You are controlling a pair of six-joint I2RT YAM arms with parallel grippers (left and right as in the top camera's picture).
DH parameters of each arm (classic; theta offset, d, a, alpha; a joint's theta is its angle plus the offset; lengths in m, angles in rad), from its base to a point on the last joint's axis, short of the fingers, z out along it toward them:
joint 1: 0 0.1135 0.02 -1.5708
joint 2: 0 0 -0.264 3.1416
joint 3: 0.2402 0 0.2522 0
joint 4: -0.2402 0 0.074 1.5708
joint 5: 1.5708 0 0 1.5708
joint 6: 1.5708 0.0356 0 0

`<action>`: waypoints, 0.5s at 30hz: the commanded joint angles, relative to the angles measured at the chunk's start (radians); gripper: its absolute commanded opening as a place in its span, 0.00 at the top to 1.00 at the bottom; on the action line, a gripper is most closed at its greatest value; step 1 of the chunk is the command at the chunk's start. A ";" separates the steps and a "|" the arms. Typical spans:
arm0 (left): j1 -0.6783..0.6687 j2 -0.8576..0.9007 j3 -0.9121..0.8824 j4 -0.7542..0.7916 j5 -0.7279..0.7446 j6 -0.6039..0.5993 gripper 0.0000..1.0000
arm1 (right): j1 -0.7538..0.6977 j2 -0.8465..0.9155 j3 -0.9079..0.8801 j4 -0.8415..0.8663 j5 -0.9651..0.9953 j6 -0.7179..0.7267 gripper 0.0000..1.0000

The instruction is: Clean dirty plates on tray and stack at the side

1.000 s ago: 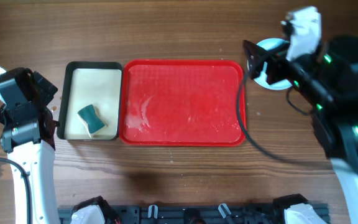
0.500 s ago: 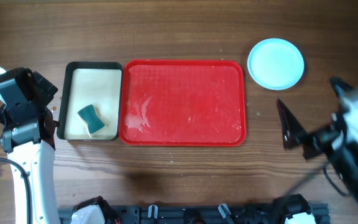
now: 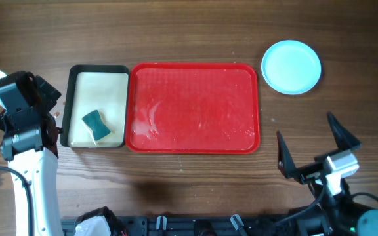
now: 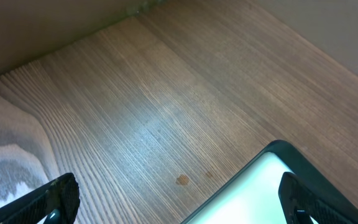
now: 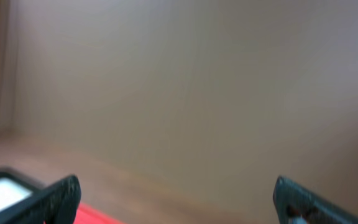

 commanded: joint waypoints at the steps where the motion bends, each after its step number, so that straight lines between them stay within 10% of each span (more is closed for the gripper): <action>1: 0.005 -0.003 0.012 0.002 -0.002 -0.006 0.00 | 0.002 -0.051 -0.183 0.256 0.019 0.005 0.00; 15: 0.005 -0.003 0.012 0.002 -0.002 -0.006 0.00 | -0.146 -0.051 -0.404 0.293 0.102 0.286 0.00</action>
